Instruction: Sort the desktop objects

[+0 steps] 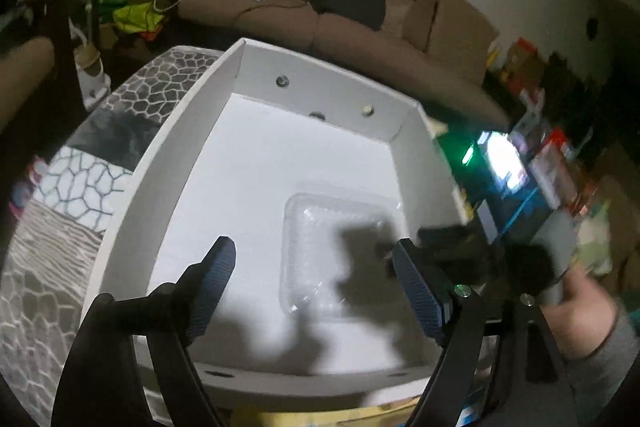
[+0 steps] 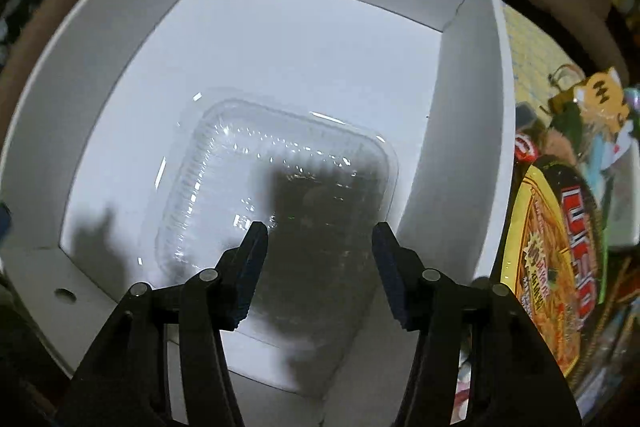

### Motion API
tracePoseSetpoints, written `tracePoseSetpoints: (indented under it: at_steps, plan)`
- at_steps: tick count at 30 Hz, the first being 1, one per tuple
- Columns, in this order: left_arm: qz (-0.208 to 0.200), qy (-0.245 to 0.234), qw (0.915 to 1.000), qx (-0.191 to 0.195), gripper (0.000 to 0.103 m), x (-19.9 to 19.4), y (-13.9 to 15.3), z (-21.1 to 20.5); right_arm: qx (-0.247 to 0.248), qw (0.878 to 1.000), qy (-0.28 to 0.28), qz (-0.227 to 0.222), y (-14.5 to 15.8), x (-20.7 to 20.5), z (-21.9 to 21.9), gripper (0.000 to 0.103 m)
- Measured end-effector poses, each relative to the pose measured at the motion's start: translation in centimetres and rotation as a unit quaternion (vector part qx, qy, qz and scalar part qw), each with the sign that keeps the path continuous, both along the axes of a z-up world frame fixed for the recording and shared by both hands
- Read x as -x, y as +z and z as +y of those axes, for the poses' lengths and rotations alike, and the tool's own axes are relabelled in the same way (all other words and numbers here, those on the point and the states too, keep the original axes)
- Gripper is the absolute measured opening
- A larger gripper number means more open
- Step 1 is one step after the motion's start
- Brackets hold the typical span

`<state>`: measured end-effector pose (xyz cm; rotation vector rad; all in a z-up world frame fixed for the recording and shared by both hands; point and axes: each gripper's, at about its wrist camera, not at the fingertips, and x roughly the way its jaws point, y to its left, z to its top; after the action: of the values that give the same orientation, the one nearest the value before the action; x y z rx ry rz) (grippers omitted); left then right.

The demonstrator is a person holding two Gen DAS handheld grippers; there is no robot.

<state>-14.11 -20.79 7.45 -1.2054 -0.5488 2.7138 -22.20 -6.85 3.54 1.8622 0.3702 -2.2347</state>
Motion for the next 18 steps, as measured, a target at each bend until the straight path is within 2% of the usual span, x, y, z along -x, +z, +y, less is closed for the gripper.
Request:
tracePoseSetpoints:
  at_steps: [3, 5, 6, 7, 8, 10, 12, 15, 18]
  plan:
    - [0.004, 0.003, 0.9999, -0.011, 0.083, -0.2, 0.2, -0.9, -0.015, 1.000, 0.024, -0.003, -0.3, -0.1, -1.3, 0.068]
    - [0.006, 0.012, 0.9995, -0.027, 0.083, -0.4, 0.3, -2.1, -0.019, 0.999, 0.027, 0.002, -0.4, 0.1, -2.0, 0.069]
    - [0.007, 0.015, 0.9992, -0.036, 0.083, -0.5, 0.3, -2.7, -0.005, 1.000, 0.022, -0.001, -0.3, 0.2, -2.1, 0.068]
    - [0.008, 0.018, 0.9989, -0.042, 0.083, -0.5, 0.4, -3.3, 0.032, 0.999, 0.017, -0.009, -0.5, 0.1, -2.2, 0.063]
    - [0.009, 0.025, 0.9984, -0.050, 0.083, -0.6, 0.5, -4.1, 0.093, 0.996, 0.007, -0.018, -0.3, 0.3, -2.3, 0.061]
    - [0.014, 0.035, 0.9972, -0.065, 0.083, -0.9, 0.6, -5.3, 0.139, 0.990, -0.003, -0.020, -0.1, 0.4, -2.8, 0.058]
    - [0.021, 0.044, 0.9951, -0.086, 0.084, -1.2, 0.8, -6.7, 0.145, 0.989, 0.008, -0.023, -0.5, 0.5, -4.0, 0.049]
    - [0.021, 0.054, 0.9939, -0.094, 0.085, -1.2, 0.7, -8.0, 0.160, 0.985, 0.005, -0.064, -2.3, 0.7, -5.5, 0.035]
    - [0.016, 0.054, 0.9930, -0.103, 0.085, -0.7, 0.2, -8.6, 0.198, 0.977, -0.013, -0.078, -2.6, 1.3, -6.3, 0.032]
